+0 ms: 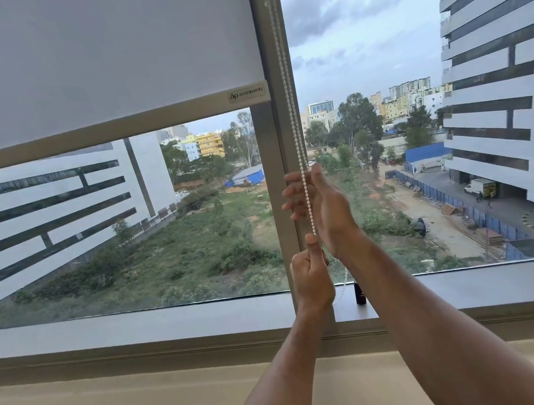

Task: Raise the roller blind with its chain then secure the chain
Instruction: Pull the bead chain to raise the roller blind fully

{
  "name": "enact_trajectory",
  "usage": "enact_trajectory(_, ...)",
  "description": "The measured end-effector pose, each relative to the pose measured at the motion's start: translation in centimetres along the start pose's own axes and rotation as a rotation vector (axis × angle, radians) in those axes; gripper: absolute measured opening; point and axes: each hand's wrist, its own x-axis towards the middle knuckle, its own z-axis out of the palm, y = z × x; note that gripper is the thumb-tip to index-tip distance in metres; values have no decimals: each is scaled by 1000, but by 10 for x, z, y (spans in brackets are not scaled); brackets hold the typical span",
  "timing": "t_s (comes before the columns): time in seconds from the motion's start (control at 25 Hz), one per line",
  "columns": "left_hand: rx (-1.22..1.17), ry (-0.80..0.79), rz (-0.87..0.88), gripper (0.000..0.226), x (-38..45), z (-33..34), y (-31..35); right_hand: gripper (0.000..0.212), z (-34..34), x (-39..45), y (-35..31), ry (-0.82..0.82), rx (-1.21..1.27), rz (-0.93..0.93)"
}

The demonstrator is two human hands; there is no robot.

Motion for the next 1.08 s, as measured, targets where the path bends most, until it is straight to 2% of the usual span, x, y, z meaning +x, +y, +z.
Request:
enact_trajectory(0.12, -75, -19, -43, 69, -9, -1, 0, 59, 20, 2, -4, -128, -22, 36)
enact_trajectory(0.28, -129, -107, -77, 70, -2, -14, -6, 57, 22, -11, 9, -70, 77, -71)
enact_trajectory(0.44, 18, -129, -24, 50, 12, -33, 0, 55, 22, -15, 13, -55, 32, -148)
enact_trajectory(0.6, -46, -3, 40, 58, 52, -39, 49, 57, 11, -29, 40, 7, -34, -142)
enact_trajectory(0.76, -141, -115, 108, 63, 80, -12, 105, 42, 8, -54, 77, -9, -50, -10)
enact_trajectory(0.96, -143, -18, 98, 67, 72, 8, 103, 35, 1, -58, 89, 13, 29, 44)
enact_trajectory(1.08, -132, 13, 127, 67, 67, 6, 104, 37, -12, -52, 74, 50, 51, -17)
